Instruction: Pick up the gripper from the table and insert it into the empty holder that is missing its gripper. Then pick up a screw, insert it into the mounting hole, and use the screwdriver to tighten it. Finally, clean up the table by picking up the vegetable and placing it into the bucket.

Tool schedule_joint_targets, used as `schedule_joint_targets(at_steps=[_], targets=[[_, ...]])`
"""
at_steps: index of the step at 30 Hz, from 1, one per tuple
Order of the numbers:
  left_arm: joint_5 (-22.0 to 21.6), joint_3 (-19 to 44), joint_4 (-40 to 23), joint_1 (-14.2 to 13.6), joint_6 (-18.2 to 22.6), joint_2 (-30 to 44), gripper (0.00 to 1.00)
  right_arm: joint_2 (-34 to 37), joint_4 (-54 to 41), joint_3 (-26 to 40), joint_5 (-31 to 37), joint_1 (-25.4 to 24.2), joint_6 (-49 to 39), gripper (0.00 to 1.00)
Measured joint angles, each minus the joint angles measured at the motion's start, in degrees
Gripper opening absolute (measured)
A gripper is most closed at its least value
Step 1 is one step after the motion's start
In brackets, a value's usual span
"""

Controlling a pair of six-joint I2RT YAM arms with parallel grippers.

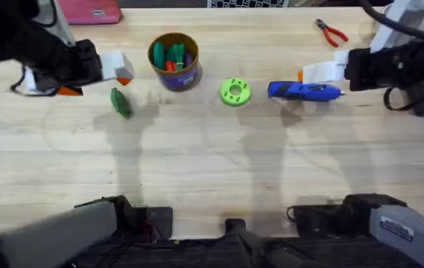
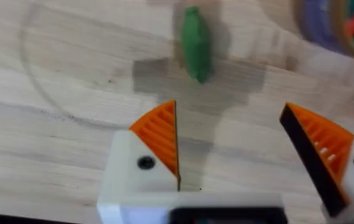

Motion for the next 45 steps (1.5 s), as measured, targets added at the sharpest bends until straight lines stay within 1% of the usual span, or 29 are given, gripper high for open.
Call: schedule_joint_targets(at_steps=[5,8,13,16,19,23,28,30,31,32,35,36,37,38,45], targets=[[-0.4,0.7,1.8,3.0,-3.6,10.8,0.985,0.0,0.0,0.0,0.0,0.0,-0.4,0.992],[-0.6,0.8,3.4,3.7,-4.4,15.8,0.985,0.0,0.0,0.0,0.0,0.0,-0.4,0.992],[-1.0,2.7,3.6,3.0,-4.7,23.5,0.985,0.0,0.0,0.0,0.0,0.0,-0.4,0.993],[-2.6,4.9,3.6,2.1,-4.8,27.0,0.985,0.0,0.0,0.0,0.0,0.0,-0.5,0.994],[-3.4,6.2,3.9,1.6,-5.2,29.0,0.985,0.0,0.0,0.0,0.0,0.0,-0.6,0.993],[-4.2,6.4,4.1,1.7,-5.5,30.1,0.985,0.0,0.0,0.0,0.0,0.0,-0.6,0.993],[-3.7,6.7,3.9,1.7,-5.8,32.1,0.985,0.0,0.0,0.0,0.0,0.0,-0.6,0.994],[-3.6,7.0,3.9,1.7,-5.9,32.2,0.905,0.0,0.0,0.0,0.0,0.0,-0.6,0.992],[-3.3,7.1,3.9,1.7,-5.9,32.3,0.816,0.0,0.0,0.0,0.0,0.0,-0.6,0.993],[-2.9,7.1,4.0,1.6,-6.1,32.3,0.685,0.0,0.0,0.0,0.0,0.0,-0.6,0.993],[-2.8,7.1,4.0,1.3,-6.2,32.4,0.221,0.0,0.0,0.0,0.0,0.0,-0.6,0.994],[-2.9,7.2,4.0,1.2,-6.1,32.4,0.080,0.0,0.0,0.0,0.0,0.0,-0.6,0.994],[-2.9,7.2,3.9,1.2,-6.1,32.4,0.030,0.0,0.0,0.0,0.0,0.0,-0.6,0.994],[-3.1,7.2,3.5,1.3,-6.1,32.4,0.020,0.0,0.0,0.0,0.0,0.0,-0.6,0.994],[-3.4,7.9,0.7,1.3,-6.1,32.3,0.027,0.0,0.0,0.0,0.0,0.0,-0.6,0.993]])
